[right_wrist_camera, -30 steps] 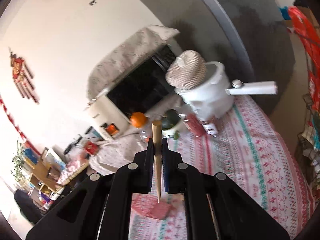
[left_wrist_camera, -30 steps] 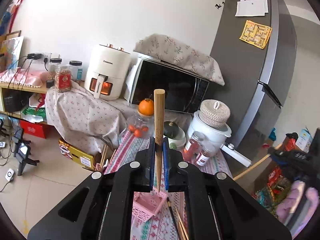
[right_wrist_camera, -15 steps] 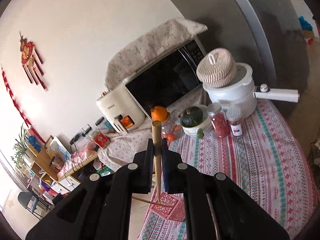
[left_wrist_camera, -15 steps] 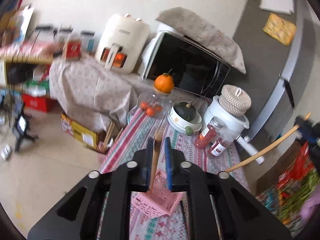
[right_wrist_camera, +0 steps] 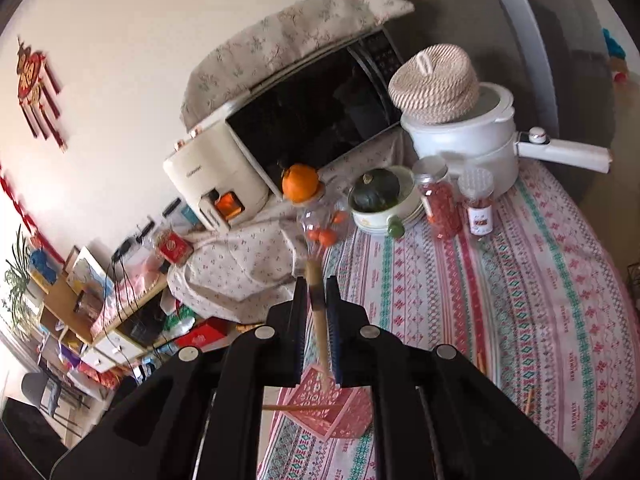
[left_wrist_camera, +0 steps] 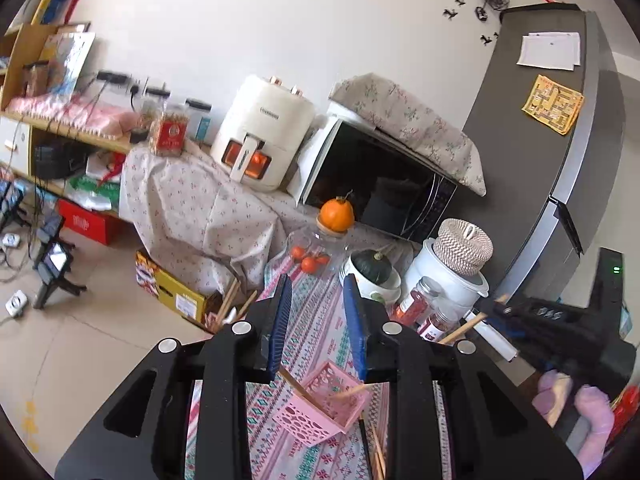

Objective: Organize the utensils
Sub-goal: 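Lower both held chopsticks into the pink holder and open both tools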

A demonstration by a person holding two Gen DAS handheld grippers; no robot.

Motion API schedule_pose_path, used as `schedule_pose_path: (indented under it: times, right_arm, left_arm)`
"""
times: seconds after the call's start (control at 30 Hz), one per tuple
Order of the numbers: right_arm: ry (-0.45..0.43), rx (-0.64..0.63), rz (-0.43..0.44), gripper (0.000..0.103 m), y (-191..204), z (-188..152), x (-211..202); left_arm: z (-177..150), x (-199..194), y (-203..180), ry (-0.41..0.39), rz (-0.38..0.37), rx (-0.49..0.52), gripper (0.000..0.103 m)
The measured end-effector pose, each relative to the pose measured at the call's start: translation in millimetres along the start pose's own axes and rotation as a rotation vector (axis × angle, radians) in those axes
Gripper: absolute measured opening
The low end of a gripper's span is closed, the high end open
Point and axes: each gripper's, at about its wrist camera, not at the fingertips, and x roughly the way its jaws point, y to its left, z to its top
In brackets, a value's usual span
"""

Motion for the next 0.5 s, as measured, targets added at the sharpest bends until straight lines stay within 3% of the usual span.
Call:
schedule_pose_path:
  times: [0.17,0.33,0.5]
  right_arm:
    - [-0.012,-0.077,-0.035,0.016,10,-16,-7]
    - [-0.046,-0.166,-0.102,0.027,15,-33,-21]
    - [-0.094,-0.257,-0.177,0.04,13,-54,-38]
  left_arm:
    - [-8,-3,-15,0.02,-0.016,0.059,0.032]
    - [-28,1,-26,0.078,-0.01,0.099,0.033]
    - [-48,-3,-34,0.102,0.002,0.126,0.042]
